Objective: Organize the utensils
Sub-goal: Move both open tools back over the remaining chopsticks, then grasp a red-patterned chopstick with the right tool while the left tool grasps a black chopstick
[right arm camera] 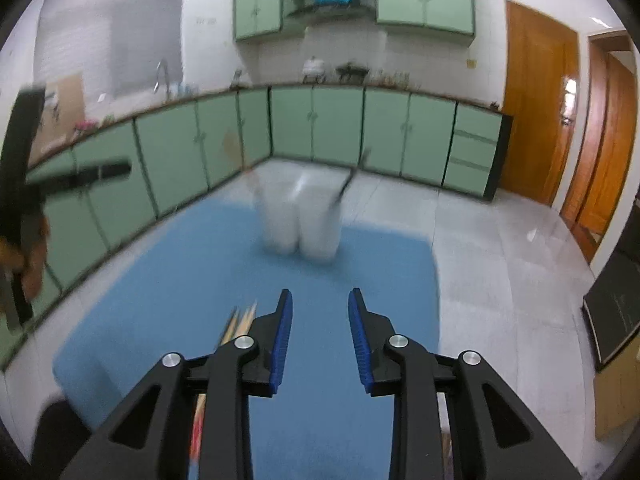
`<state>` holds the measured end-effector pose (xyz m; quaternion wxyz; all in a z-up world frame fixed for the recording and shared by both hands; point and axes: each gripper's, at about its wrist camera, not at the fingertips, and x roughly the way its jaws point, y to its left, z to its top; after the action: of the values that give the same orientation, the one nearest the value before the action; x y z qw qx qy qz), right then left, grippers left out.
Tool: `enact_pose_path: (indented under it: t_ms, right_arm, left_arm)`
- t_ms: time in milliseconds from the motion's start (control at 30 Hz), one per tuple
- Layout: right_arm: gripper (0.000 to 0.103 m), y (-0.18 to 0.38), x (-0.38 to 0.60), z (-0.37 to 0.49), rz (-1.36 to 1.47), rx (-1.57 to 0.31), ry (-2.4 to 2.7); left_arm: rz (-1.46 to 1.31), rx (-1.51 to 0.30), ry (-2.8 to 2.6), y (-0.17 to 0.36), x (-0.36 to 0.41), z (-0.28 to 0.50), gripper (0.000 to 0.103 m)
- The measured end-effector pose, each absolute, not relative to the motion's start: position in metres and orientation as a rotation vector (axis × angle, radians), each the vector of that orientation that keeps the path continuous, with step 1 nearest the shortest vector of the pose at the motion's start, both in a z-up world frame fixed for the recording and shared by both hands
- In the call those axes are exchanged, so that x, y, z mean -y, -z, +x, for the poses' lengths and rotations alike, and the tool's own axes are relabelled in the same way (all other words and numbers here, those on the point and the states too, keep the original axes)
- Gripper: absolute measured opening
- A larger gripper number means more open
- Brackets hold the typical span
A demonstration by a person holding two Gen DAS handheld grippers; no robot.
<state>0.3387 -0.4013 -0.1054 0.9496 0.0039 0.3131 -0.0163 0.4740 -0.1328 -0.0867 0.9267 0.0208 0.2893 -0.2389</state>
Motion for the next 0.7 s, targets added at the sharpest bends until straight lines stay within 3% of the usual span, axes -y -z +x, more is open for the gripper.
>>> enact_pose_path:
  t_ms: [367, 700]
  right_arm:
    - [0.029, 0.219, 0.322, 0.253, -0.068, -0.744, -0.036]
    - [0.029, 0.250, 0.289, 0.252, -0.086, -0.732, -0.041]
  left_arm:
    - [0.105, -0.732, 0.432, 0.210, 0.088, 0.356, 0.071]
    - [0.073, -0.735, 0.362, 0.225, 0.052, 0.320, 0.072]
